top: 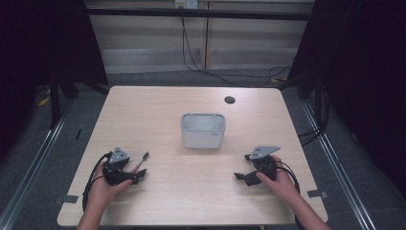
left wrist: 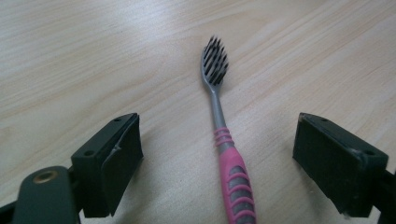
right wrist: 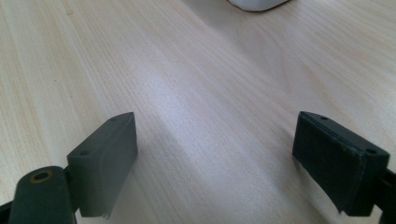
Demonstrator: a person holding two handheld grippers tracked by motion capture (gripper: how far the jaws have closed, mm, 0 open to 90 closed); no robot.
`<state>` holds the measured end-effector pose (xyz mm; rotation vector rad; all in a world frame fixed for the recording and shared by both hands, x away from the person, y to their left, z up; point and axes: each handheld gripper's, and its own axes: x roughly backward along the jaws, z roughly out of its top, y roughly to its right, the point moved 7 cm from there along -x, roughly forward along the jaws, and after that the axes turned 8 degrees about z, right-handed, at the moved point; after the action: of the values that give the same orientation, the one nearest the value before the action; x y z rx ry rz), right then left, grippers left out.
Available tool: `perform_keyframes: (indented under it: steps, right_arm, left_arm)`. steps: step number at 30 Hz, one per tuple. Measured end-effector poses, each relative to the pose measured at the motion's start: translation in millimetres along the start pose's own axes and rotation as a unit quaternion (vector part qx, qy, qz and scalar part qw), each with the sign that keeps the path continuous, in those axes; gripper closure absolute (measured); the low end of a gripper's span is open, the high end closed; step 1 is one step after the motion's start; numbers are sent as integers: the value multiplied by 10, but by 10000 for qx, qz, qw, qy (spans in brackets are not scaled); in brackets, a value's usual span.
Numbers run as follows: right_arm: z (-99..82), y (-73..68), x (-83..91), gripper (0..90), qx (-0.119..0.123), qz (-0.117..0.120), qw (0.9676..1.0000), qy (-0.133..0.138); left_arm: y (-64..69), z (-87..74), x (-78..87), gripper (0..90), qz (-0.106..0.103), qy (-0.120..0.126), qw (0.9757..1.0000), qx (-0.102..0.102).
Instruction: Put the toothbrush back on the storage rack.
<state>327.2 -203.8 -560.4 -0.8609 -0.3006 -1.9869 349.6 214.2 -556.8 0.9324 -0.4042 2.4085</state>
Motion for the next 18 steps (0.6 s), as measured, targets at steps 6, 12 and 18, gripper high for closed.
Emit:
perform_keyframes:
  steps: [6, 12, 18]
  right_arm:
    - [-1, -1, 1, 136, 7, 0, 10000, 0]
    - [-2, -2, 2, 136, -1, 0, 10000, 0]
    - [-4, -3, 4, 136, 1, -4, 10000, -3]
  left_arm:
    - [13, 24, 11, 157, 56, -308, 9995, 44]
    - [-5, 47, 29, 178, 35, -537, 9983, 217]
    - [-52, 55, 67, 212, 13, -857, 9958, 308]
